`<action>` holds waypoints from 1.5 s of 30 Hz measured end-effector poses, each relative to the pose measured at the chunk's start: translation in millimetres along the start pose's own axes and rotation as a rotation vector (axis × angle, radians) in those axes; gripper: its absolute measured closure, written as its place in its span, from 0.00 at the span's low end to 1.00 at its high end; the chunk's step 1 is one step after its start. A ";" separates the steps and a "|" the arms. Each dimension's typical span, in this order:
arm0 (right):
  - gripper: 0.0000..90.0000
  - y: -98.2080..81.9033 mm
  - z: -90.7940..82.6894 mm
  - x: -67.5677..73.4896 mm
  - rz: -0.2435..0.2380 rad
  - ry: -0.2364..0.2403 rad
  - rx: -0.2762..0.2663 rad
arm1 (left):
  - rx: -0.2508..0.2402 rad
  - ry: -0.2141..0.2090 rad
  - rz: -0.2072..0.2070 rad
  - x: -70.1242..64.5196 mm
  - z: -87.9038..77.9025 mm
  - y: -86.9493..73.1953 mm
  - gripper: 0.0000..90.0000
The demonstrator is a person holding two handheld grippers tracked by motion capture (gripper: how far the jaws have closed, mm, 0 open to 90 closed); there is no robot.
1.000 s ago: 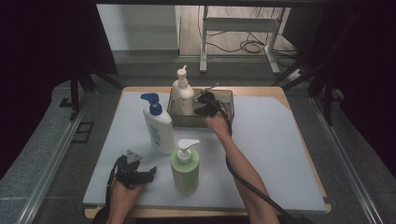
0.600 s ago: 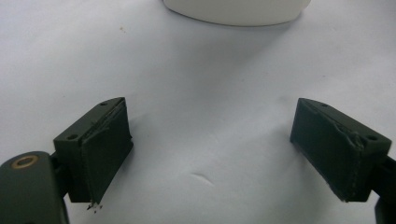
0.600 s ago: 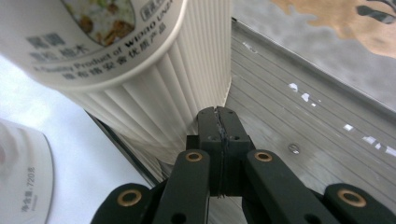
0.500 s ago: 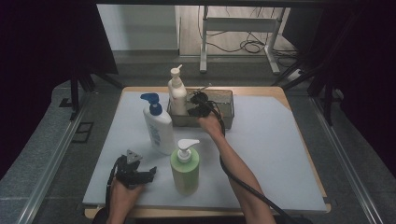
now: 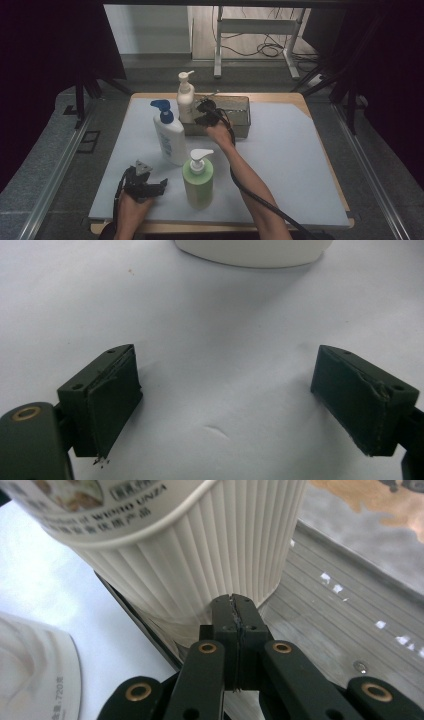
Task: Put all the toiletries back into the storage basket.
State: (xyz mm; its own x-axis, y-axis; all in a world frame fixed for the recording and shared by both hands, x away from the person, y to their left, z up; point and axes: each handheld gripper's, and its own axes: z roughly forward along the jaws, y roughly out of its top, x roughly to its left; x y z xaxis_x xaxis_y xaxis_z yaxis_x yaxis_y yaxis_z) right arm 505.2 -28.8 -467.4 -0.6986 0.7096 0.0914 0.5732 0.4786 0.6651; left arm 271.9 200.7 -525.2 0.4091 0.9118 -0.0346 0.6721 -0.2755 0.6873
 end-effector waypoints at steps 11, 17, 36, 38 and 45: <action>1.00 0.4 -0.5 1.0 0.008 0.000 -0.017 | 0.000 0.000 0.000 0.0 0.0 0.0 0.13; 0.97 -1.7 -2.0 0.4 0.005 0.002 -0.024 | 0.000 0.000 0.000 0.0 0.0 0.0 0.13; 0.76 -7.7 -39.2 -2.5 -0.010 0.016 -0.112 | 0.000 0.002 0.001 0.0 -0.1 -0.2 0.13; 0.72 -8.9 -44.4 -2.6 -0.016 0.016 -0.122 | 0.000 0.002 0.001 0.0 -0.2 -0.2 0.13; 0.56 -18.6 -60.4 -1.7 -0.038 0.027 -0.130 | 0.003 0.003 0.008 0.0 -0.5 0.0 0.14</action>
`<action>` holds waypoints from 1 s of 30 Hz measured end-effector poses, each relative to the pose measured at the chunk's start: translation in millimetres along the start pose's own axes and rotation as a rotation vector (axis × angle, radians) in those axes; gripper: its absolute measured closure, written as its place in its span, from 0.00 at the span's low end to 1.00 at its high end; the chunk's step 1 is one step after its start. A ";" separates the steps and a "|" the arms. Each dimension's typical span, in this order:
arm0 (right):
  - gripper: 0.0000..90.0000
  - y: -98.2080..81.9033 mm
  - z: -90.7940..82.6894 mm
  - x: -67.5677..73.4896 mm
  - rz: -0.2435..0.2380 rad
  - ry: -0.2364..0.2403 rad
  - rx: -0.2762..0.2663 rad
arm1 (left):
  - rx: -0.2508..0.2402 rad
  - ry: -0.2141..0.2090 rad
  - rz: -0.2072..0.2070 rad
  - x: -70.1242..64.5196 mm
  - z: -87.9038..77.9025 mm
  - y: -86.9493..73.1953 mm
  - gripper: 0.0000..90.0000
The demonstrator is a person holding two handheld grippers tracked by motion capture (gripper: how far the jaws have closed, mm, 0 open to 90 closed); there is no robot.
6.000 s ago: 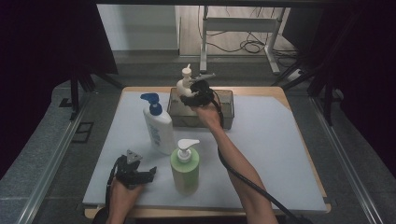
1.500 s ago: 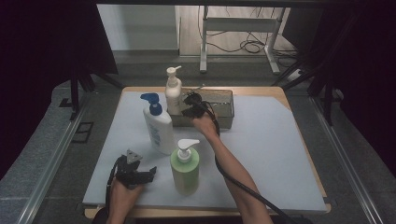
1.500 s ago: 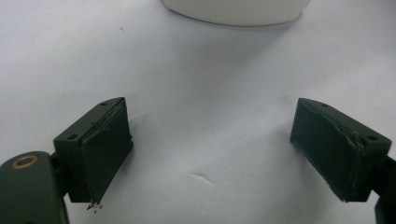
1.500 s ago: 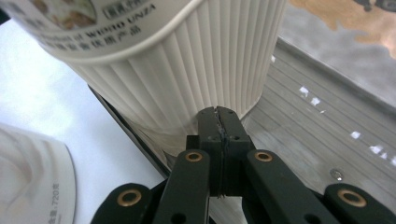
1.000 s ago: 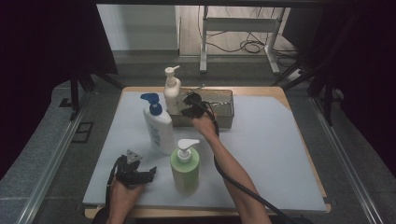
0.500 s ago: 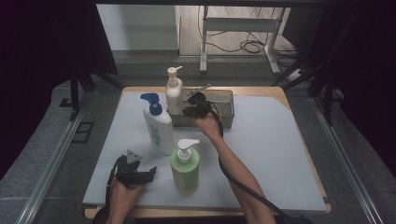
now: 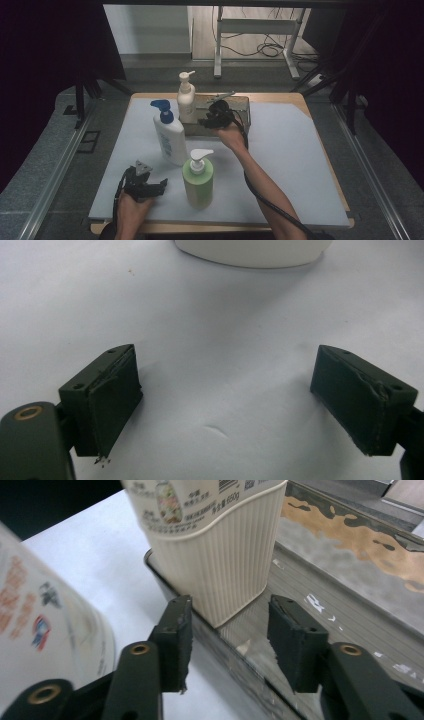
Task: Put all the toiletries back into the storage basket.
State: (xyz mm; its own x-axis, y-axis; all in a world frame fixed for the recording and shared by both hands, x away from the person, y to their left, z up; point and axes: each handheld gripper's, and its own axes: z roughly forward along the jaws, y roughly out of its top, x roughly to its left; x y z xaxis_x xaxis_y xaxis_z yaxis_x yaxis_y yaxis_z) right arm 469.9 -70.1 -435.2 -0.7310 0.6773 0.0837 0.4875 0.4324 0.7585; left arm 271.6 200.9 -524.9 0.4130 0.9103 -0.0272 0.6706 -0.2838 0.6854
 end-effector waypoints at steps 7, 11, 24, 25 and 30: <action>0.41 -9.1 -15.9 1.3 -0.041 -0.009 -0.005 | 0.001 0.000 -0.001 0.2 0.1 0.0 0.13; 0.33 -13.3 -24.3 3.5 -0.075 -0.016 -0.005 | -0.004 -0.002 -0.006 0.0 0.5 0.0 0.13; 0.15 -27.1 -51.9 12.1 -0.116 0.014 -0.010 | -0.005 -0.002 -0.007 -0.1 0.6 -0.1 0.13; 0.12 -30.4 -56.8 13.6 -0.123 0.024 -0.009 | -0.005 -0.002 -0.007 -0.1 0.6 -0.1 0.13; 0.06 -38.5 -66.9 16.9 -0.147 0.033 -0.009 | -0.004 -0.003 -0.008 -0.1 0.5 0.0 0.13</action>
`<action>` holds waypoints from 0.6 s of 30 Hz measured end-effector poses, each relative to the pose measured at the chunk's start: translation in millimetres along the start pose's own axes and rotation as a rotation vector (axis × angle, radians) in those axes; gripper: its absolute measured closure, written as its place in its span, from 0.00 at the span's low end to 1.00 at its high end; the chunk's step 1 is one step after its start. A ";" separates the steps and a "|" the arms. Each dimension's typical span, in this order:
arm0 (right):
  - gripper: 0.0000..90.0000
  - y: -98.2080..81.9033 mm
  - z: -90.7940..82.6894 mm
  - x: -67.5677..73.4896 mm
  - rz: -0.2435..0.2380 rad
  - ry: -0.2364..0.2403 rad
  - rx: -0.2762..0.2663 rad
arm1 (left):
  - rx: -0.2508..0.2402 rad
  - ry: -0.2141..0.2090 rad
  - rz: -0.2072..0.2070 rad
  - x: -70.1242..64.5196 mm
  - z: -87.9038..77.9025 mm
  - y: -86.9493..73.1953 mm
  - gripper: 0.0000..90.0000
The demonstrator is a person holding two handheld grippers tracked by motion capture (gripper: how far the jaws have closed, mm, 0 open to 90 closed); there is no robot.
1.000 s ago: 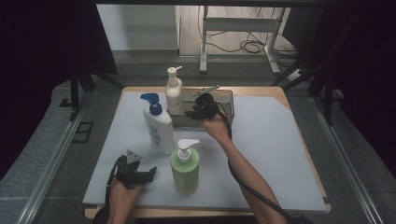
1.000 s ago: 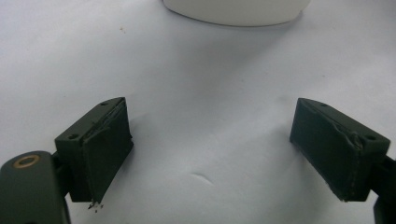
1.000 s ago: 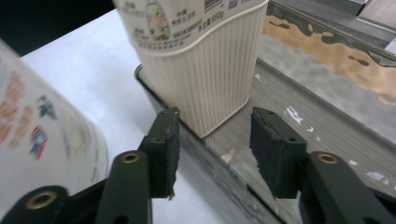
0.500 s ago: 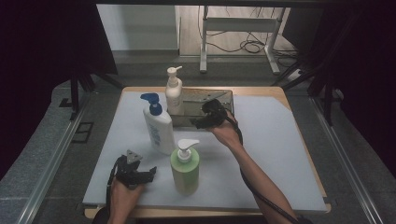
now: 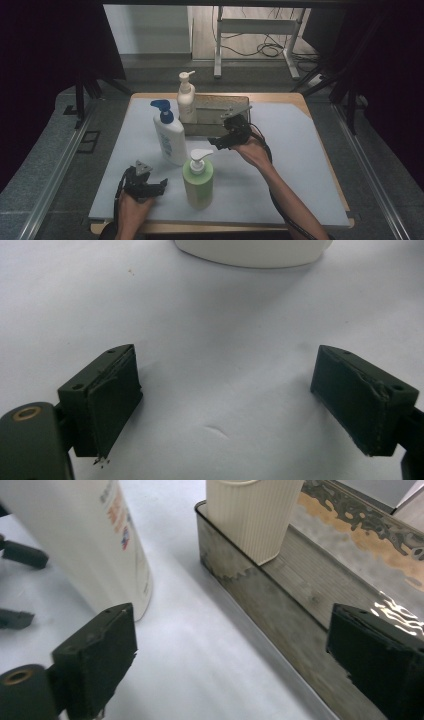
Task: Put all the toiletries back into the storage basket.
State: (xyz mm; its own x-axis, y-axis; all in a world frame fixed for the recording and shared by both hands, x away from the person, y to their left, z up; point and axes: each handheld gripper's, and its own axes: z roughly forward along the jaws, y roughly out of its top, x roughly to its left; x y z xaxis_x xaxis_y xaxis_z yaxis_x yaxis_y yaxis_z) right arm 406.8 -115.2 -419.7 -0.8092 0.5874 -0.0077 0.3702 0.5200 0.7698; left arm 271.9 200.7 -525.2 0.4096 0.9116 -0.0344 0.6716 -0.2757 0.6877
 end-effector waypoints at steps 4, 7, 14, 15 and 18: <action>0.02 -5.0 -8.8 3.5 -0.010 0.006 0.002 | 0.000 0.000 0.000 0.0 0.0 0.0 0.13; 0.02 -9.5 -16.4 5.6 -0.033 0.010 0.008 | 0.000 0.000 0.001 0.1 0.0 0.0 0.13; 0.00 -24.5 -28.6 7.6 -0.066 0.025 -0.003 | -0.001 0.001 0.004 0.2 0.0 0.0 0.13; 0.00 -27.1 -29.9 7.3 -0.068 0.026 -0.005 | 0.000 0.000 0.004 0.3 0.0 0.0 0.13; 0.00 -34.8 -34.0 6.1 -0.063 0.042 -0.026 | 0.000 0.000 0.004 0.3 0.0 0.0 0.13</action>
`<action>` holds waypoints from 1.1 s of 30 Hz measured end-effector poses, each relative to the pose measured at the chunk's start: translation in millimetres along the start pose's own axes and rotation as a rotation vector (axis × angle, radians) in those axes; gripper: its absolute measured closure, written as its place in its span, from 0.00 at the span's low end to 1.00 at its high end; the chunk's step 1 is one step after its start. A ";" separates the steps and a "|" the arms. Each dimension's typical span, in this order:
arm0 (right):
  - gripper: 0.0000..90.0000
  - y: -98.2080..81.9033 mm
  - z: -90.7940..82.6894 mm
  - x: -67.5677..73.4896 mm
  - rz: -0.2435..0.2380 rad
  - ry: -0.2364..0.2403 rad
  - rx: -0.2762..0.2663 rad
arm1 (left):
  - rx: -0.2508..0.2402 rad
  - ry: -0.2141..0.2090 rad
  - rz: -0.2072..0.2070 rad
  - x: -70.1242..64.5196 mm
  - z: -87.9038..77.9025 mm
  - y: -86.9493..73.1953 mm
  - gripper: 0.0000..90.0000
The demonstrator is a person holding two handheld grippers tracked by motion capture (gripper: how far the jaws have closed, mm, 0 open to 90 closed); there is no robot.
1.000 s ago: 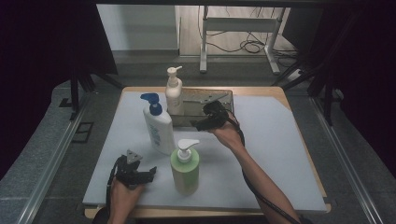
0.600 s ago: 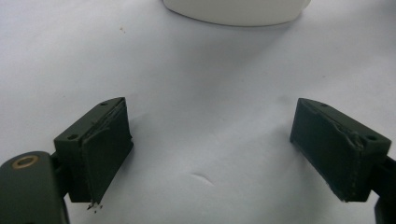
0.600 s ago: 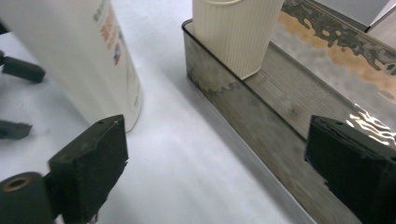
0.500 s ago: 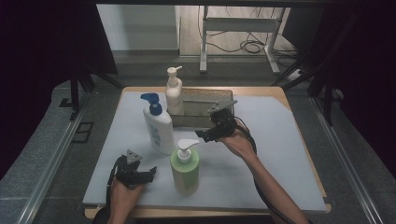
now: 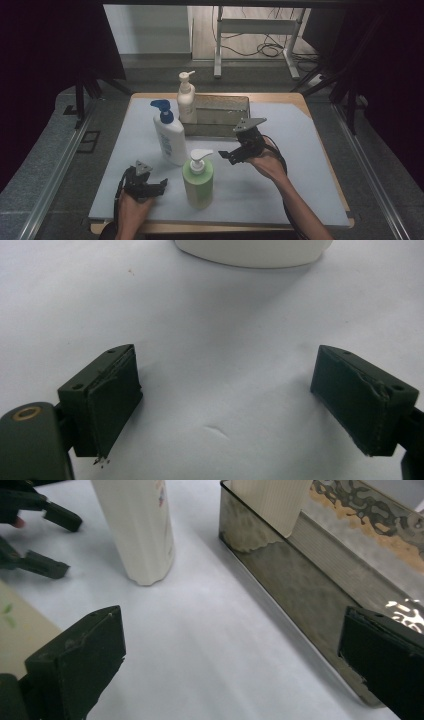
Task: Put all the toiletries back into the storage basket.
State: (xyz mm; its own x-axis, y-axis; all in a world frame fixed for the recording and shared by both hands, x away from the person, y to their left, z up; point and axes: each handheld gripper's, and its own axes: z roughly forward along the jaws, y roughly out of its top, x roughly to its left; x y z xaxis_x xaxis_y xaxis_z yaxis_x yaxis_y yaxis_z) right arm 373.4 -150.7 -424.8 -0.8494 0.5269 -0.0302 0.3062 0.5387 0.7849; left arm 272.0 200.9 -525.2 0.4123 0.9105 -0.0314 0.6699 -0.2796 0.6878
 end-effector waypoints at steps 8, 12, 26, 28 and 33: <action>0.00 -17.0 -9.5 9.8 -0.005 0.035 -0.015 | 0.000 0.001 -0.002 -0.2 0.0 -0.1 0.13; 0.00 -23.6 -12.8 18.7 -0.005 0.055 -0.009 | -0.001 0.001 0.000 -0.1 0.1 -0.1 0.13; 0.00 -43.0 -24.9 45.9 -0.001 0.125 -0.014 | 0.000 0.001 -0.004 -0.4 0.0 -0.1 0.13; 0.00 -45.0 -24.8 50.8 -0.004 0.141 -0.014 | 0.000 0.001 -0.004 -0.4 0.0 -0.1 0.13; 0.00 -45.0 -24.6 63.9 -0.020 0.180 -0.021 | 0.000 0.001 -0.004 -0.4 0.0 -0.1 0.13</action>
State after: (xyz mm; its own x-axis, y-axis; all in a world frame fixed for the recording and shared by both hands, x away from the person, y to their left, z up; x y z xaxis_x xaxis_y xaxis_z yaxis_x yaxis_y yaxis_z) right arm 294.7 -157.5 -446.9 -0.9191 0.3888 0.0639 0.2810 0.5331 0.7981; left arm 271.8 200.6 -525.2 0.4089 0.9120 -0.0332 0.6714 -0.2760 0.6878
